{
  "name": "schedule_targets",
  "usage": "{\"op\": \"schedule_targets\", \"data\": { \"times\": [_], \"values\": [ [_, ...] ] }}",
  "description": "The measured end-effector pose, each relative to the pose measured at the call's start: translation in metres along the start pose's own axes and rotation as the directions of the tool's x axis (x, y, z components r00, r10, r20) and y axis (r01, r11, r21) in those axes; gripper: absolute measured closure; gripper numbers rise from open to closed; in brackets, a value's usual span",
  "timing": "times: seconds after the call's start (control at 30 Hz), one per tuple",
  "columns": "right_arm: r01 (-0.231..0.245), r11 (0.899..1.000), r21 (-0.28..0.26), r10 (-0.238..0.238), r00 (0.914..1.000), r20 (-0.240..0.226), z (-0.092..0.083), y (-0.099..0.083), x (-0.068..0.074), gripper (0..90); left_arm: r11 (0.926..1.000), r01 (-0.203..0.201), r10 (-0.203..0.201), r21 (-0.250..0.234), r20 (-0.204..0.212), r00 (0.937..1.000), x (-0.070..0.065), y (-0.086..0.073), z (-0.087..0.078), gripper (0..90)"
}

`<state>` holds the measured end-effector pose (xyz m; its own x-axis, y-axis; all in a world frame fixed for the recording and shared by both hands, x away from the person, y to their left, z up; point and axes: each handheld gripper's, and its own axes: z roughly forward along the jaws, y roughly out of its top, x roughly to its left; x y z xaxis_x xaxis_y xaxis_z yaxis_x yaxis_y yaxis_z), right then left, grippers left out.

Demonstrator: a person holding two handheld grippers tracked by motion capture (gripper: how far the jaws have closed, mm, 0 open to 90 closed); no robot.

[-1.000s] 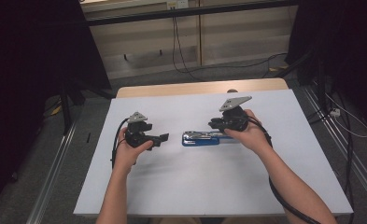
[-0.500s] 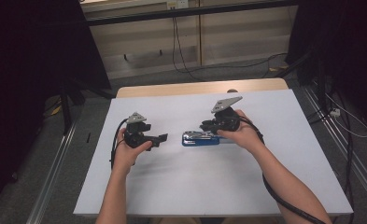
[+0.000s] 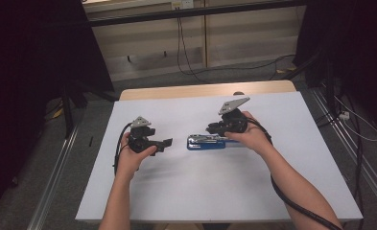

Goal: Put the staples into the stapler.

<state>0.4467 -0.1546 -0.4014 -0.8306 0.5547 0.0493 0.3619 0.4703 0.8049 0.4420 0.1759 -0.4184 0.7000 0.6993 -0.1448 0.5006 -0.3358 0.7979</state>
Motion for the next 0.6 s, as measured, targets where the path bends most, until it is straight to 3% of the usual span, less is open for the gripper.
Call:
{"op": "schedule_targets", "data": {
  "times": [0.6],
  "values": [
    [0.051, 0.998, 0.02, -0.05, 0.9967, -0.064, 0.012, 0.01, -0.004, 79.2, 0.9999, 0.016, -0.016, -0.003, 0.006, 0.9999, 0.003, -0.003, 0.0, 9.9]
  ]
}}
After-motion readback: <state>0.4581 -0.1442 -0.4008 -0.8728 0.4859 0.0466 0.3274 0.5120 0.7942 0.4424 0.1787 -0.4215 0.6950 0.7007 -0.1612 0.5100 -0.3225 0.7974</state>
